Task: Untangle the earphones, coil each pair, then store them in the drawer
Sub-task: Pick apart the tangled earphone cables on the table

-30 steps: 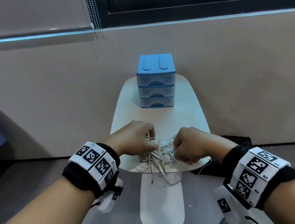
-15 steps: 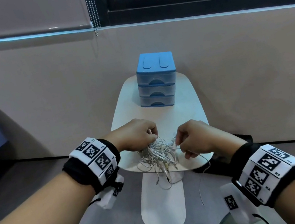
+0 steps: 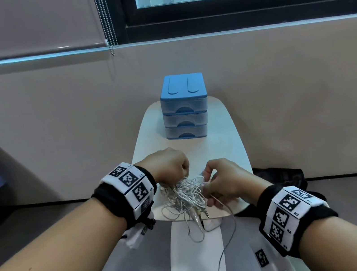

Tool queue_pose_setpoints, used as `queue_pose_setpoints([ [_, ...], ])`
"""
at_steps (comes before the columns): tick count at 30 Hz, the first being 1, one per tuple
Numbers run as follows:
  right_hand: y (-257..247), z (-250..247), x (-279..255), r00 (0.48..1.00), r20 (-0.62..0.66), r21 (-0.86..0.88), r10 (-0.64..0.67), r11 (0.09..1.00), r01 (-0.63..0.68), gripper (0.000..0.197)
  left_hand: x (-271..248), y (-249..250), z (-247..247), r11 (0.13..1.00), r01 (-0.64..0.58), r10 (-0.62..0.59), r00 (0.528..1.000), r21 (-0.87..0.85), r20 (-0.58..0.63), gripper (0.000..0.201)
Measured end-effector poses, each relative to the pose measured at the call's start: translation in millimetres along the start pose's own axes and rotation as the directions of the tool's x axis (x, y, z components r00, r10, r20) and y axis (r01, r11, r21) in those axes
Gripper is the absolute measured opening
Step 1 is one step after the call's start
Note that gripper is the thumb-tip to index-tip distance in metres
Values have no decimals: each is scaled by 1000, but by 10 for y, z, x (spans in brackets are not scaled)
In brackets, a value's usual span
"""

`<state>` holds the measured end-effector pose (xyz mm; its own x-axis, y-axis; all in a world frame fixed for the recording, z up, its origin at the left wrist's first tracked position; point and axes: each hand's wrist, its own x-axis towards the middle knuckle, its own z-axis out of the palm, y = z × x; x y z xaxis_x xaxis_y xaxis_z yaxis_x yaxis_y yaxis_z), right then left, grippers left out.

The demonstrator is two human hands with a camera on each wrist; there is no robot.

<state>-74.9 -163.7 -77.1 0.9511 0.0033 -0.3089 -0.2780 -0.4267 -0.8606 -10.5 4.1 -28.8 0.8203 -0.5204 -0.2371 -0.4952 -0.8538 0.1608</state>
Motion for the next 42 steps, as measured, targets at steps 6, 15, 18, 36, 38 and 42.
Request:
queue_pose_setpoints([
  [6,86,13,44,997,-53,-3,-55,998,55,34,104,171,-50,979,-24,23,1000,204,9,14],
  [15,95,9,47,994,-74,-34,-75,997,73,35,174,258,-22,929,-82,36,991,360,132,15],
  [18,57,-15,31,998,-37,-47,-55,998,53,30,148,262,38,908,-80,13,987,411,163,17],
  [36,-654,-353,2,965,-98,-414,-242,892,182,17,-69,85,149,936,-238,68,844,-258,-533,19],
  [38,-745,-374,-39,958,-147,-355,-247,917,182,15,-95,65,201,927,-233,53,858,-295,-511,29],
  [42,-928,-406,-80,951,-204,-260,-231,950,174,6,-36,8,276,937,-194,71,920,-290,-386,21],
])
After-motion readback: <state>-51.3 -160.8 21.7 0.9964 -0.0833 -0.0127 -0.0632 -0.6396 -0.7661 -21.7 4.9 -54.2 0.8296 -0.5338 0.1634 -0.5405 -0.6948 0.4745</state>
